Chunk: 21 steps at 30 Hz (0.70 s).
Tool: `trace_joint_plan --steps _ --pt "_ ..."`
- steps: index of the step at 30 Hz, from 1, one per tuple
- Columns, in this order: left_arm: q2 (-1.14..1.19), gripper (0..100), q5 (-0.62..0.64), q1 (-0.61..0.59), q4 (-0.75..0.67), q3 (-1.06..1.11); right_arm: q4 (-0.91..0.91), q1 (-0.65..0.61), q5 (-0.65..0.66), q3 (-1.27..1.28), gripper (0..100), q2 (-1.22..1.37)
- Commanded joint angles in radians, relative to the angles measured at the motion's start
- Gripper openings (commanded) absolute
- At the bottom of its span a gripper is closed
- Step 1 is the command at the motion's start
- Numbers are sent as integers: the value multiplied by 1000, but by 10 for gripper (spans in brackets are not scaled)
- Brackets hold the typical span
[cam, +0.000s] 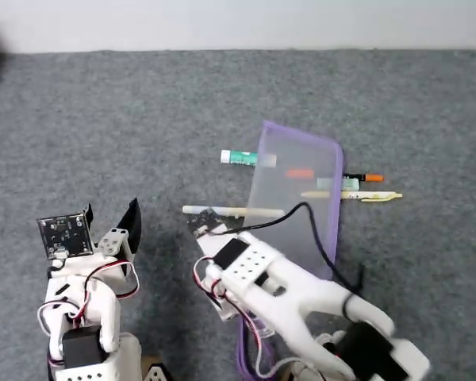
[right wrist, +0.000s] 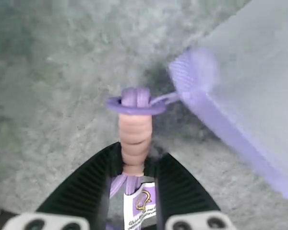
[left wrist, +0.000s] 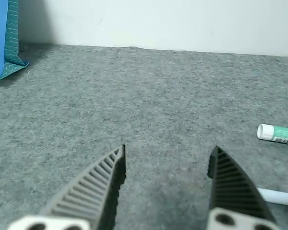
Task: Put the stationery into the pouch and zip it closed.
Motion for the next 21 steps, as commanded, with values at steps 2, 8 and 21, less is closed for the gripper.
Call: trace_joint_plan --steps 2,8,21 --pt "-14 272 -9 -2 -2 15 85 62 110 -6 8 -278" --pt "-14 272 -9 32 6 33 200 173 196 -3 8 -573" --pt "-14 276 57 471 6 -16 277 260 304 2 8 -881"
